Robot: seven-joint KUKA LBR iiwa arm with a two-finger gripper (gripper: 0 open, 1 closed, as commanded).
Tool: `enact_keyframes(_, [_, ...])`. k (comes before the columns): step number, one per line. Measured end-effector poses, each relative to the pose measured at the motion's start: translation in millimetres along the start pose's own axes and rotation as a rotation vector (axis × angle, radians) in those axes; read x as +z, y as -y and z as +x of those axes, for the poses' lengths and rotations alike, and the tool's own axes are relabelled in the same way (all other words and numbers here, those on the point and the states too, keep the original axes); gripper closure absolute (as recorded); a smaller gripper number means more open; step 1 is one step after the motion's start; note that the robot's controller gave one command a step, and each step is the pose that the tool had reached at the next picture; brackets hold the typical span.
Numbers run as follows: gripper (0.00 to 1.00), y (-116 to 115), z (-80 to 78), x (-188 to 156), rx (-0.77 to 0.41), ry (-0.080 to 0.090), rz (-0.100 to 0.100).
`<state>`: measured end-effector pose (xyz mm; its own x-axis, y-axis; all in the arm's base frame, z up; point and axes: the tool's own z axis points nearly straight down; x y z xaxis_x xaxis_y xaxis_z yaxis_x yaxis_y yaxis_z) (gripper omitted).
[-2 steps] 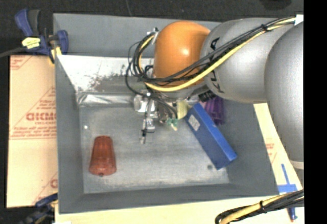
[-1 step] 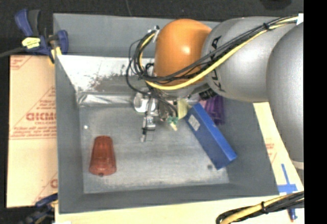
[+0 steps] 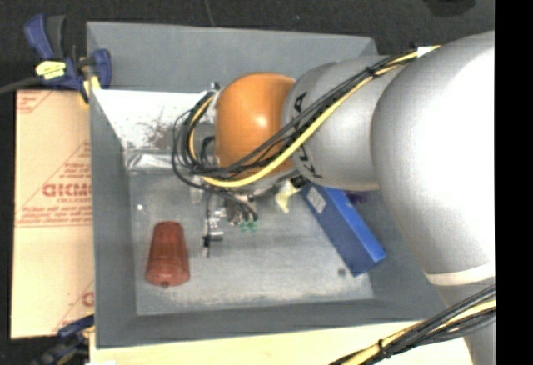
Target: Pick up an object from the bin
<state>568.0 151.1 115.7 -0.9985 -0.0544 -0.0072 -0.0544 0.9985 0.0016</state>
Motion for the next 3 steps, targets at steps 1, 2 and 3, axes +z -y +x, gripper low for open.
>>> enact_keyframes(1, [0.0, -20.7, 6.1, 47.4, -0.034, -0.006, 0.0])
enact_keyframes(2, [0.0, -58.1, 15.3, 45.8, -0.247, -0.001, 0.0])
enact_keyframes(3, [1.0, -69.3, 32.0, 45.9, 0.099, -0.007, 0.004])
